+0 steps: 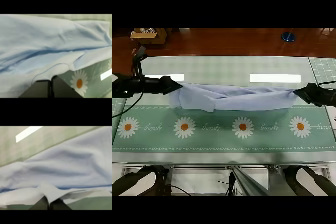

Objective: Fold the shirts.

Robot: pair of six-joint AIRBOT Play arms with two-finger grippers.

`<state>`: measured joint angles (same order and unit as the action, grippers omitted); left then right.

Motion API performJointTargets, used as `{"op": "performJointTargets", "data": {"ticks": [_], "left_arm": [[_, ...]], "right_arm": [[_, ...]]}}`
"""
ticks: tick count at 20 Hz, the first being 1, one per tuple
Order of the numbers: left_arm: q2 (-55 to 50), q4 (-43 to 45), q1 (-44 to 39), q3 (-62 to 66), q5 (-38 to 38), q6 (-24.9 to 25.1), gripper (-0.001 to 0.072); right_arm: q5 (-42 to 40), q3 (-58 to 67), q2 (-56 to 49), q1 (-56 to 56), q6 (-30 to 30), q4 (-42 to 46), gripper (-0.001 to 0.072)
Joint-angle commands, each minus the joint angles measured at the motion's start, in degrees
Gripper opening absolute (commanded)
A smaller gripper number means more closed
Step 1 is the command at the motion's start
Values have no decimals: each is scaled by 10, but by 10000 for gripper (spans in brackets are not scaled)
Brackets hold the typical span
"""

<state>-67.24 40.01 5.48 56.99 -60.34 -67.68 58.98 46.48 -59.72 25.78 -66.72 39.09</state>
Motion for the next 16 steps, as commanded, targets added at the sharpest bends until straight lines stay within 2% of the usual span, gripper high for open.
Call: {"op": "performJointTargets", "data": {"ticks": [1, 9, 16], "left_arm": [[-74, -2, 10, 43, 44, 1, 17], [-248, -2, 10, 161, 42, 1, 18], [-304, -2, 9, 185, 43, 2, 18]], "right_arm": [[-63, 32, -71, -15, 11, -26, 24], [-121, 144, -227, -71, 8, -25, 24], [-150, 144, -281, -74, 10, 15, 25]]}}
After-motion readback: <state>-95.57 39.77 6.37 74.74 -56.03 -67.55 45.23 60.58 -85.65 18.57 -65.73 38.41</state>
